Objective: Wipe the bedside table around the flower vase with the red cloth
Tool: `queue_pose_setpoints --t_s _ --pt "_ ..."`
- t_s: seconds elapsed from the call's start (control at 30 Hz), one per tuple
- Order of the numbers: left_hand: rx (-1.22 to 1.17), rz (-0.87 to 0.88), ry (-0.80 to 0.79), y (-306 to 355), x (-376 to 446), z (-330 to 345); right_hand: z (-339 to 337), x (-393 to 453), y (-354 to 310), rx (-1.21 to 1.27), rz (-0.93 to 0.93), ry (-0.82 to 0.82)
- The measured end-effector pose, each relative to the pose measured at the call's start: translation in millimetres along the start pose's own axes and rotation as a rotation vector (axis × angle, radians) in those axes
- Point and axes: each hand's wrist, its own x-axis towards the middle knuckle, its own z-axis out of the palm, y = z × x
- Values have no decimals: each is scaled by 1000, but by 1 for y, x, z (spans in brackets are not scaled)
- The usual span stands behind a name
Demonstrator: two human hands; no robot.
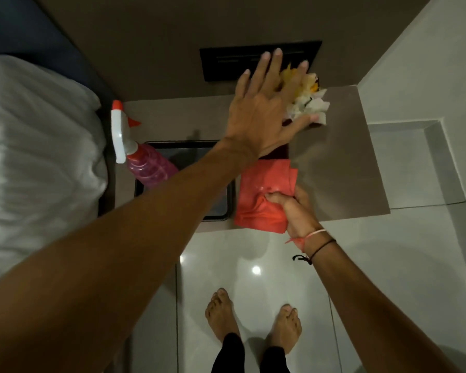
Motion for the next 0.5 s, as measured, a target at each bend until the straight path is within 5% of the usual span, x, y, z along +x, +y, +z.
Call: queue_pose_setpoints --t_s 0.37,0.5 --pt "122 -148 42 -118 -45 -47 109 32 -19 154 261 -235" --pt "130 -142 61 -123 -52 -66 118 37 -20 -332 53 -143"
